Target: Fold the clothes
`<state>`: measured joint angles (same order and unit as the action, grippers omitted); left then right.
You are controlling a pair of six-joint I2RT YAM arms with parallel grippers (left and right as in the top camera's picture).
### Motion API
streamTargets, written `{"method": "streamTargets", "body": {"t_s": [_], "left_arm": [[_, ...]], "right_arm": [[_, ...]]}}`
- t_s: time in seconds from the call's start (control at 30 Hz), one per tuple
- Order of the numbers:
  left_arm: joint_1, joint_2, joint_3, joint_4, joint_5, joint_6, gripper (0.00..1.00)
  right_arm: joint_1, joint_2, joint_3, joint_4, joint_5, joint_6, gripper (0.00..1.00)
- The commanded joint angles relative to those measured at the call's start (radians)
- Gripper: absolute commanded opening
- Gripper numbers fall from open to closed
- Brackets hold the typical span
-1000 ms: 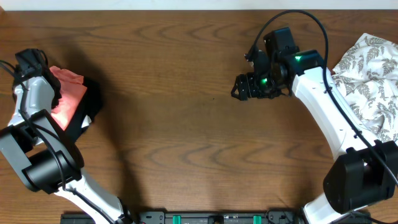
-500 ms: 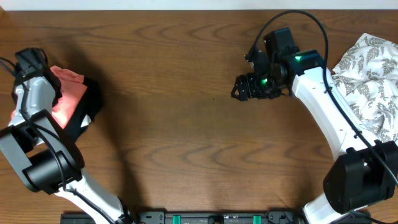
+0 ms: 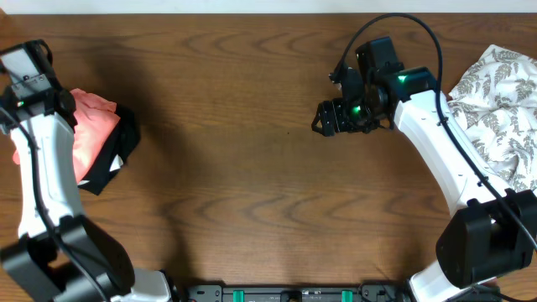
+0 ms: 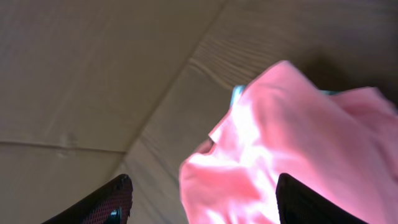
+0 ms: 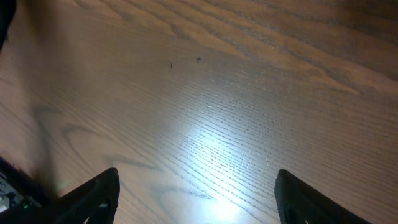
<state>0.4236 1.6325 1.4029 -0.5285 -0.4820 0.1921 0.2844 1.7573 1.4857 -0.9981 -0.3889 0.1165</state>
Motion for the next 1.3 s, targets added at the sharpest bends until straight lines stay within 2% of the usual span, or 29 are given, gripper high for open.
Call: {"method": "streamTargets", "body": {"t_s": [0.0,0.03,0.1,0.13,0.4,0.63,0.73,0.97,1.13,1.27], "left_arm": [[0.003,0.005,0.007,-0.029,0.213,-0.085,0.67],[0.003,0.01,0.006,-0.028,0.284,-0.091,0.6],[0.002,0.024,0.006,-0.024,0.329,-0.127,0.5],[0.002,0.034,0.006,-0.021,0.329,-0.152,0.49],[0.002,0.184,0.006,0.017,0.333,-0.164,0.5],[0.002,0.322,0.006,-0.01,0.532,-0.164,0.5],[0.002,0.335,0.006,-0.02,0.553,-0.164,0.5],[0.002,0.246,0.006,-0.019,0.552,-0.16,0.51],[0.002,0.106,0.006,-0.04,0.514,-0.161,0.59],[0.004,-0.01,0.006,-0.135,0.497,-0.221,0.6]], "right_arm": [[-0.016,-0.006,0.006,-0.001,0.0,-0.021,0.78],[-0.016,-0.006,0.006,-0.001,0.0,-0.021,0.78],[-0.016,-0.006,0.006,-0.001,-0.001,-0.021,0.77],[-0.016,-0.006,0.006,-0.003,-0.001,-0.021,0.77],[-0.016,-0.006,0.006,-0.013,-0.001,-0.021,0.76],[-0.016,-0.006,0.006,-0.012,0.0,-0.021,0.75],[-0.016,-0.006,0.006,-0.013,0.0,-0.021,0.75],[-0.016,-0.006,0.006,-0.013,0.0,-0.021,0.75],[-0.016,-0.006,0.006,-0.013,0.0,-0.021,0.75],[-0.016,-0.006,0.006,-0.013,0.016,-0.021,0.75]]}}
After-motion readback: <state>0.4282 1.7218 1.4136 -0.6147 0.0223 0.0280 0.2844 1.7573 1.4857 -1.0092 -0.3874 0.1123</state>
